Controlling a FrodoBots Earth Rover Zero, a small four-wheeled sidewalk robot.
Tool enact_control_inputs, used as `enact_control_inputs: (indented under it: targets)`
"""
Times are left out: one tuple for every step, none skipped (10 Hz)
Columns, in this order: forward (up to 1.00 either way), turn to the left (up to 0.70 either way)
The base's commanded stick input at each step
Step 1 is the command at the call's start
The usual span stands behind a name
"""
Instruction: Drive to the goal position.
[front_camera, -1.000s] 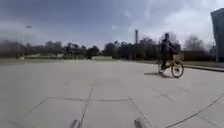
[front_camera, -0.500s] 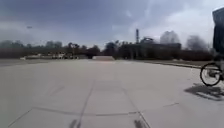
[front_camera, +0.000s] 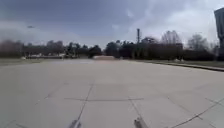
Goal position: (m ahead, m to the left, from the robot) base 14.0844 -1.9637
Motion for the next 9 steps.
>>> enact_control_inputs:
  targets:
    - [0.85, 0.0]
    - [0.85, 0.0]
    - [0.85, 0.0]
    - [0.85, 0.0]
    - [0.85, 0.0]
    - [0.85, 0.0]
    - [0.85, 0.0]
    - [0.85, 0.0]
    - [0.85, 0.0]
